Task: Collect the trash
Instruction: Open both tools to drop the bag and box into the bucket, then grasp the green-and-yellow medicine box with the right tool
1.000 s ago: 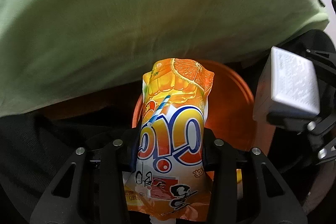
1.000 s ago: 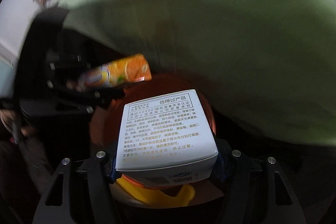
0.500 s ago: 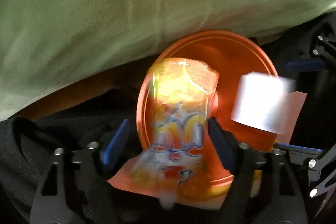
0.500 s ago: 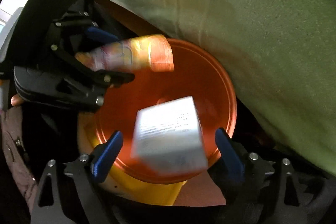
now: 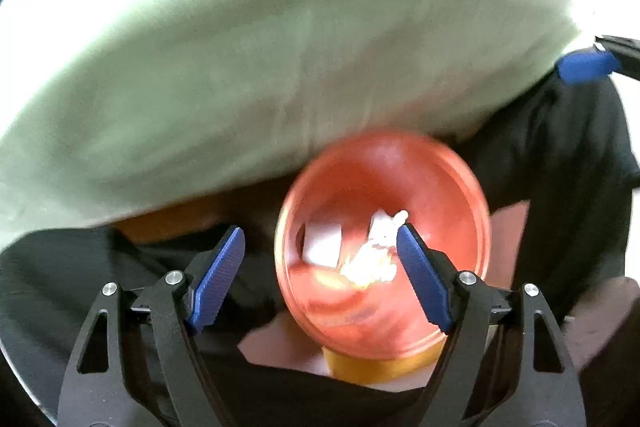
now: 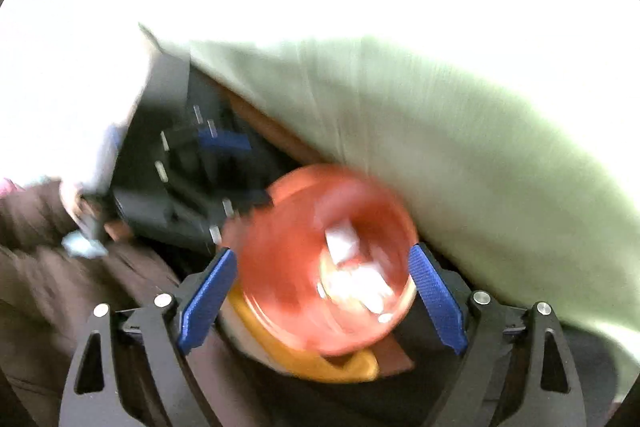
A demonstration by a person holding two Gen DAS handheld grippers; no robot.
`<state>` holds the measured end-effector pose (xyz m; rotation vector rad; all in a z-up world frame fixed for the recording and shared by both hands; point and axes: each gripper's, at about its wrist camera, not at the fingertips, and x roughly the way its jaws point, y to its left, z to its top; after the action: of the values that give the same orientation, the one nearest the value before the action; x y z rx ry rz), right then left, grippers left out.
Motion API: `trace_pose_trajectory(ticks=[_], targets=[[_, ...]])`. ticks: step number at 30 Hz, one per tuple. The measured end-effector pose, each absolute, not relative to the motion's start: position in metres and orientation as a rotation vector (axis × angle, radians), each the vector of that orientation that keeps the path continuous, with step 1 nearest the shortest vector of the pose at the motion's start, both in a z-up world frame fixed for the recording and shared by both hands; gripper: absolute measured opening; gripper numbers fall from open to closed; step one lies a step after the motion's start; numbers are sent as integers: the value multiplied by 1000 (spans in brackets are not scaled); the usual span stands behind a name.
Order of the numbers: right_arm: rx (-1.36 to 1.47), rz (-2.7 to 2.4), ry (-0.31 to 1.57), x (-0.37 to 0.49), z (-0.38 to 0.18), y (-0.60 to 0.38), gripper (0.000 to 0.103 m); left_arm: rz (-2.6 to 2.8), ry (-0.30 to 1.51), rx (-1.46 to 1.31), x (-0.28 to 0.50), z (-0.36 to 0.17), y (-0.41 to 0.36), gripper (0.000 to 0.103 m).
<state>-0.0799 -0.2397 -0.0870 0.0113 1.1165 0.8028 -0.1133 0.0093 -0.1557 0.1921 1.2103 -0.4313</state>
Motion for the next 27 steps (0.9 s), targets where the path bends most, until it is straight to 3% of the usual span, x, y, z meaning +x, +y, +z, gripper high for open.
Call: trace_pose_trajectory(ticks=[4, 11, 14, 22, 27], targets=[[276, 801, 989, -39, -49, -249, 87, -394, 1070, 139, -109, -119, 24, 77], [631, 666, 973, 46, -52, -233, 87, -304, 921, 5, -90, -67, 51, 77], [654, 632, 972, 67, -47, -223, 87, -282, 866, -37, -84, -56, 60, 85], [866, 552, 1049, 114, -68, -218, 87, -252, 799, -1, -73, -51, 63, 85], [844, 510, 1047, 129, -68, -207, 87, -253, 786, -19, -71, -51, 72, 85]])
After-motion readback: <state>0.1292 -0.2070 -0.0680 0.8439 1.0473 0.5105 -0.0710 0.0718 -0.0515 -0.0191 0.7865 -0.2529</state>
